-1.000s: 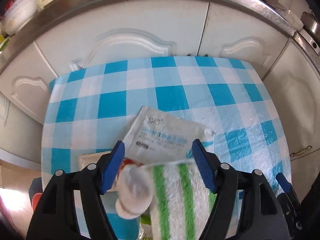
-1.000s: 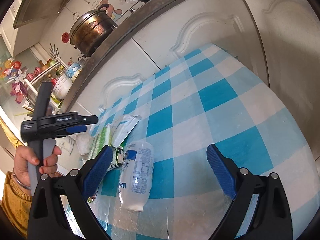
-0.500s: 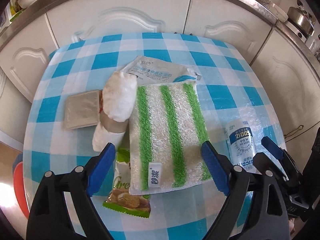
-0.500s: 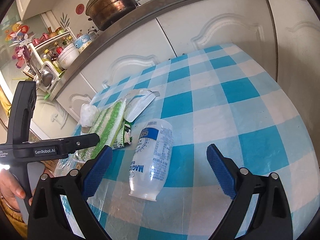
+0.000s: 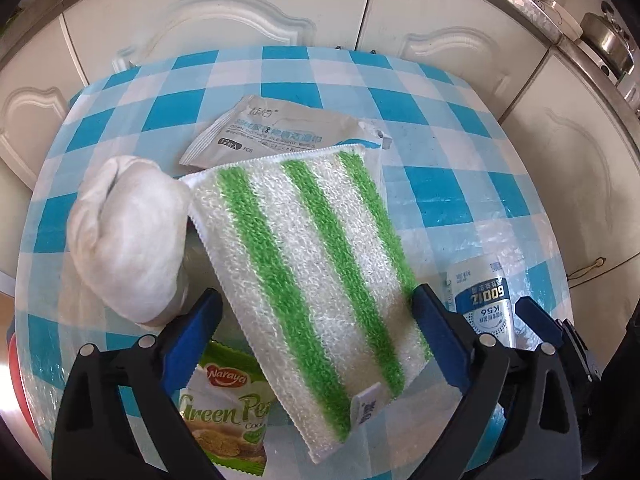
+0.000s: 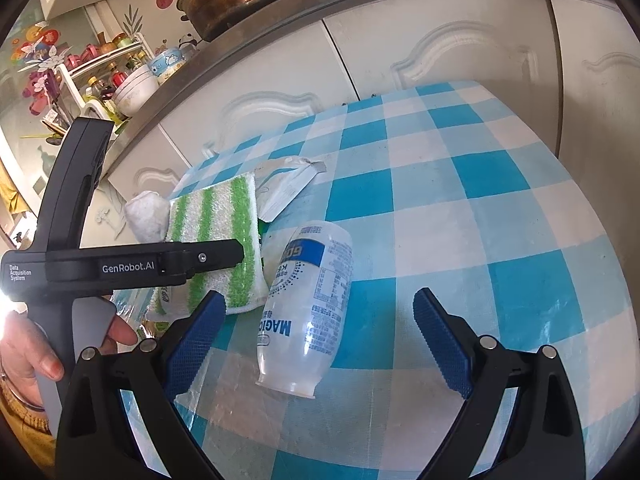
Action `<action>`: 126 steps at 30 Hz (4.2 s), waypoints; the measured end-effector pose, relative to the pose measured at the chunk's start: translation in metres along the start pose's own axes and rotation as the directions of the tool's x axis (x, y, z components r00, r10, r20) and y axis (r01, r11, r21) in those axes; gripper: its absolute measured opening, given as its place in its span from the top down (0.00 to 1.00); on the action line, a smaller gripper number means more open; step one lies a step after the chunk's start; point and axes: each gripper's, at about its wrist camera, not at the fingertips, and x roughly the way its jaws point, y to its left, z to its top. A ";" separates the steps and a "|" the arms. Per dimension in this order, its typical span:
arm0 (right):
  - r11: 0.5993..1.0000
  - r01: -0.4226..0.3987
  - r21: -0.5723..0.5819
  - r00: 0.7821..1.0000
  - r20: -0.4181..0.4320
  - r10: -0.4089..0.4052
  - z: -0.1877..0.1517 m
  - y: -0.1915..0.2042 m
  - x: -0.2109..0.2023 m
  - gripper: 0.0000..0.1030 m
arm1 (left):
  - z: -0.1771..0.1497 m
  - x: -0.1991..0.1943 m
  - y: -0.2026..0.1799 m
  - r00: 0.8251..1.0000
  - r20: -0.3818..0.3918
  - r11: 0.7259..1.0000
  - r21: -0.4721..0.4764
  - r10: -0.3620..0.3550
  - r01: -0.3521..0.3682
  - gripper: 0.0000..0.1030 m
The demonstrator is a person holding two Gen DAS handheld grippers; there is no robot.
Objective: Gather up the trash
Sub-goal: 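Grasp the green-and-white striped scrub pad with the left tool, keeping the packet, then grasp the MAGICDAY milk bottle with the right tool, then carry pad and bottle over the red bucket and open both tools, then return both tools to the table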
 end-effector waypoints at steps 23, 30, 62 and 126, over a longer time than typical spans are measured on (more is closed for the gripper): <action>0.992 0.106 -0.071 0.992 -0.055 -0.110 -0.002 0.013 0.013 0.57 | -0.038 -0.060 0.019 0.981 0.168 0.992 -0.058 -0.097 0.109 0.78; 0.989 0.124 -0.083 0.992 -0.014 -0.126 -0.002 0.017 0.007 0.57 | -0.065 -0.088 0.053 0.972 0.200 0.983 -0.106 -0.126 0.149 0.78; 0.974 -0.054 -0.222 0.997 -0.072 0.039 -0.023 0.174 0.003 0.57 | -0.193 -0.149 0.270 0.969 0.240 0.911 -0.410 0.055 0.050 0.77; 0.922 -0.285 -0.260 0.931 0.154 0.332 -0.014 0.240 0.007 0.05 | -0.213 -0.176 0.266 0.877 0.395 0.915 -0.389 0.274 -0.111 0.10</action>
